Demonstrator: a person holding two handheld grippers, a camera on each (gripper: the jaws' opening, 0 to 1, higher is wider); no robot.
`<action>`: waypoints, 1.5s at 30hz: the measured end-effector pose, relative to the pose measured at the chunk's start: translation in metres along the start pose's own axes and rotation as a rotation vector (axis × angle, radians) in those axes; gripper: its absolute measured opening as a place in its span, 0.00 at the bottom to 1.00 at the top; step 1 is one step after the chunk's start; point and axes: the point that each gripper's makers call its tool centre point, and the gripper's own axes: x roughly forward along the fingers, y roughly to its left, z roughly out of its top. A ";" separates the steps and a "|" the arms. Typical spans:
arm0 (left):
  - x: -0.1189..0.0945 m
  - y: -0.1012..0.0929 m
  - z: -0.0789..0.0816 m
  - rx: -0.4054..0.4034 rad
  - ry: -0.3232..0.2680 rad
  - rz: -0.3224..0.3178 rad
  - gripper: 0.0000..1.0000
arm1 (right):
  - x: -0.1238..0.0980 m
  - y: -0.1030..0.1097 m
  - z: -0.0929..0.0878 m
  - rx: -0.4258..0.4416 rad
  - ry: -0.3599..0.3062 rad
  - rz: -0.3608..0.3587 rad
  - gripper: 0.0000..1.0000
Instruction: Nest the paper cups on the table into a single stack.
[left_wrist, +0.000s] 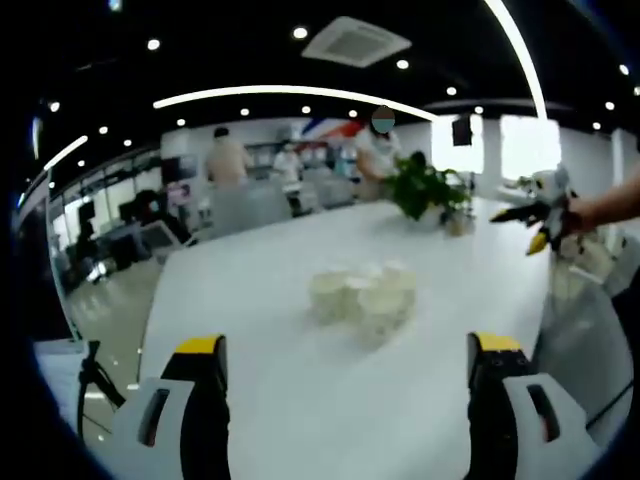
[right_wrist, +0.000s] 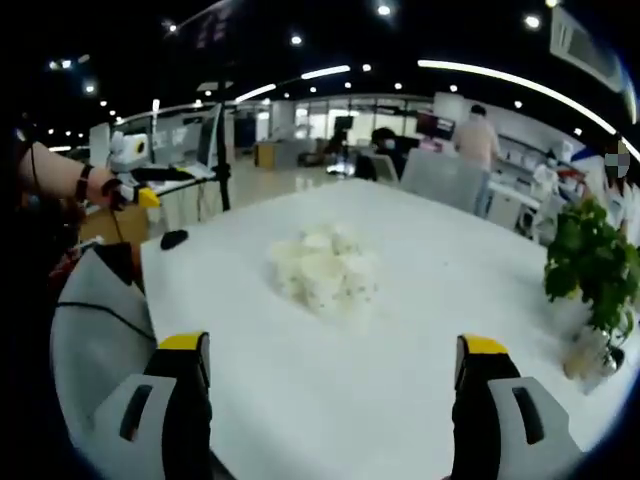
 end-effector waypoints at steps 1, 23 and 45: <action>0.000 0.000 -0.001 -0.002 0.001 0.001 1.00 | 0.000 0.001 0.000 0.000 -0.001 0.002 1.00; 0.001 -0.005 0.001 -0.013 -0.007 -0.010 1.00 | -0.004 0.003 -0.006 0.010 0.009 -0.005 1.00; 0.003 -0.007 -0.003 -0.014 0.001 -0.015 1.00 | -0.003 0.004 -0.008 0.009 0.016 0.000 1.00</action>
